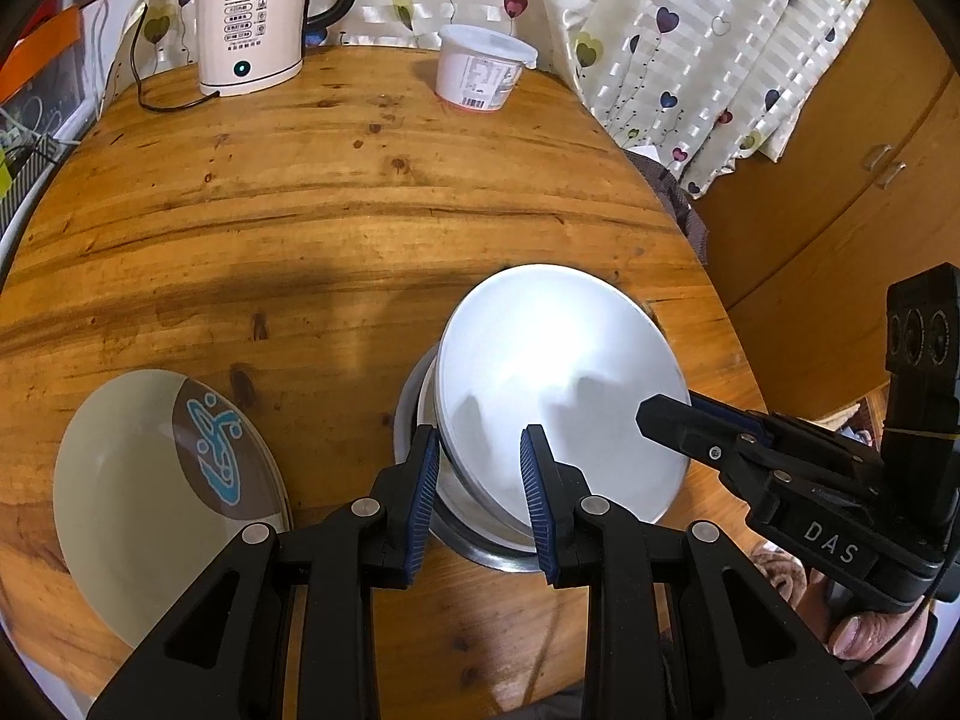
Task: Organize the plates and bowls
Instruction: 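Lower the white bowl onto the bowl stack with both tools, then grip the rim of the steel bowl stack with both tools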
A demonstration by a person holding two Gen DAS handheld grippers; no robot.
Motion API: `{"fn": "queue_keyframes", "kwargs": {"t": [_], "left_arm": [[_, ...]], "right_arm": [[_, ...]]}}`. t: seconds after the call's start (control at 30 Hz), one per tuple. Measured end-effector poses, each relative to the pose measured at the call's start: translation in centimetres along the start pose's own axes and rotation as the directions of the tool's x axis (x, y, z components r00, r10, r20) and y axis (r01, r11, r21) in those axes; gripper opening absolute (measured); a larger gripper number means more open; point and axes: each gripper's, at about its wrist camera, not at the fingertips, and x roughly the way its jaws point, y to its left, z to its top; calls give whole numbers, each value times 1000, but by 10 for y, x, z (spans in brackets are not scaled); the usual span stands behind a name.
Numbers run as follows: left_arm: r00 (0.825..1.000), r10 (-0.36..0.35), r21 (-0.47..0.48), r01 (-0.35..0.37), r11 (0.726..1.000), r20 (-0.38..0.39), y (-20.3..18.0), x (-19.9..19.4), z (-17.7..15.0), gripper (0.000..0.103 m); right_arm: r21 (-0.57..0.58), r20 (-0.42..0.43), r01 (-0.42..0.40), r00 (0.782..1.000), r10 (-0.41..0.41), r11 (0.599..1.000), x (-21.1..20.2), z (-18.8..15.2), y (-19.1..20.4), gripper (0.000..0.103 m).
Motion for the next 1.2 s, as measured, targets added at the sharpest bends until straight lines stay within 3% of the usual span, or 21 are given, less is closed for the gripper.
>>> {"fn": "queue_keyframes", "kwargs": {"t": [0.5, 1.0, 1.2], "left_arm": [[1000, 24, 20, -24, 1000, 7, -2, 4, -4, 28], [994, 99, 90, -104, 991, 55, -10, 8, -9, 32], [991, 85, 48, -90, 995, 107, -1, 1, -8, 32]], "right_arm": [[-1, -15, 2, 1000, -2, 1000, 5, -1, 0, 20], [-2, -13, -3, 1000, 3, 1000, 5, -3, -2, 21], [-15, -4, -5, 1000, 5, 1000, 4, -4, -3, 19]]}}
